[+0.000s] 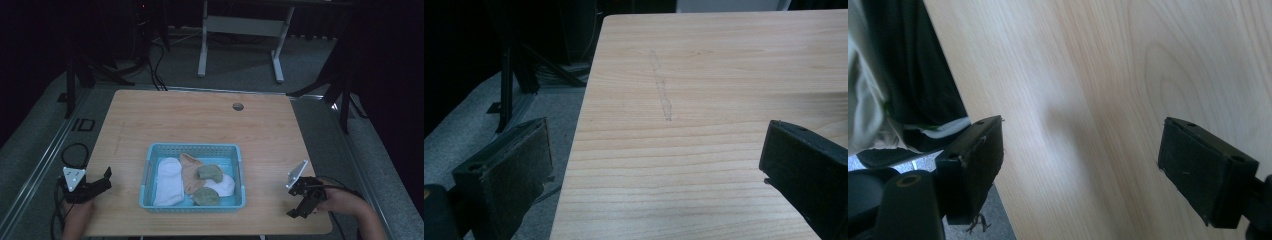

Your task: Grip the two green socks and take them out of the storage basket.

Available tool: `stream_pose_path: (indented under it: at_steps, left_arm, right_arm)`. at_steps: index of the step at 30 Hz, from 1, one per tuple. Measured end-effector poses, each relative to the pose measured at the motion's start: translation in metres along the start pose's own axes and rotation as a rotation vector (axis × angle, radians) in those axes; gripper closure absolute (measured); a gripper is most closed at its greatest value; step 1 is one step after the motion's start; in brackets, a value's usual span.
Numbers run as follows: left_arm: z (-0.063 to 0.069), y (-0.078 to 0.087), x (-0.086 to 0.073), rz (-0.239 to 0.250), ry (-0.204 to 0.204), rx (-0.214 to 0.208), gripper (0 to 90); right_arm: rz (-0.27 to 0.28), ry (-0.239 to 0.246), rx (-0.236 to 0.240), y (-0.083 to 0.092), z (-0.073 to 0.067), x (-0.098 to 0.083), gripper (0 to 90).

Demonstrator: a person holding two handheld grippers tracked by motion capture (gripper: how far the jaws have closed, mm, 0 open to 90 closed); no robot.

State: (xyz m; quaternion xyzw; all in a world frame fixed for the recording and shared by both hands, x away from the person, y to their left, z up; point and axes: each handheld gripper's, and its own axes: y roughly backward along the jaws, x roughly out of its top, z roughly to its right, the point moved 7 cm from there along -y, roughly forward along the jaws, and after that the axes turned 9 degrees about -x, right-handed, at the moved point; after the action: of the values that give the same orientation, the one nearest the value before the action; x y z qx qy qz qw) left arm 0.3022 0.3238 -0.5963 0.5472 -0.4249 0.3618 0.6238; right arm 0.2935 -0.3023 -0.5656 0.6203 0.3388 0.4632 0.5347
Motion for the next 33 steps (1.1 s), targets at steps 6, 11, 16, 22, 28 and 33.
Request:
stream_pose_path:
  at_steps: [6, 11, 16, 22, 28, 33]
  left_arm:
    - [0.0, 0.0, 0.0, 0.0, 0.0, -0.001, 0.4]
    - [0.0, 0.0, 0.0, 0.002, 0.001, -0.002, 0.4]
    - [0.0, 0.0, 0.0, 0.0, 0.001, -0.005, 0.4]
    - [0.0, 0.0, 0.0, 0.002, 0.002, -0.005, 0.4]
    - [0.0, 0.0, 0.0, 0.0, 0.003, -0.012, 0.3]
    - [0.0, 0.0, 0.0, 0.002, 0.002, -0.011, 0.3]
  right_arm:
    - [0.005, 0.056, -0.004, 0.006, -0.005, 0.017, 18.2]
    - [0.024, 0.084, -0.006, 0.012, -0.008, 0.034, 18.2]
    - [0.034, 0.114, -0.012, 0.017, -0.01, 0.05, 18.2]
    - [0.03, 0.136, -0.007, 0.02, -0.011, 0.068, 20.7]
    - [0.015, 0.179, -0.016, 0.027, -0.016, 0.088, 20.9]
    - [0.013, 0.207, -0.017, 0.035, -0.021, 0.102, 22.0]
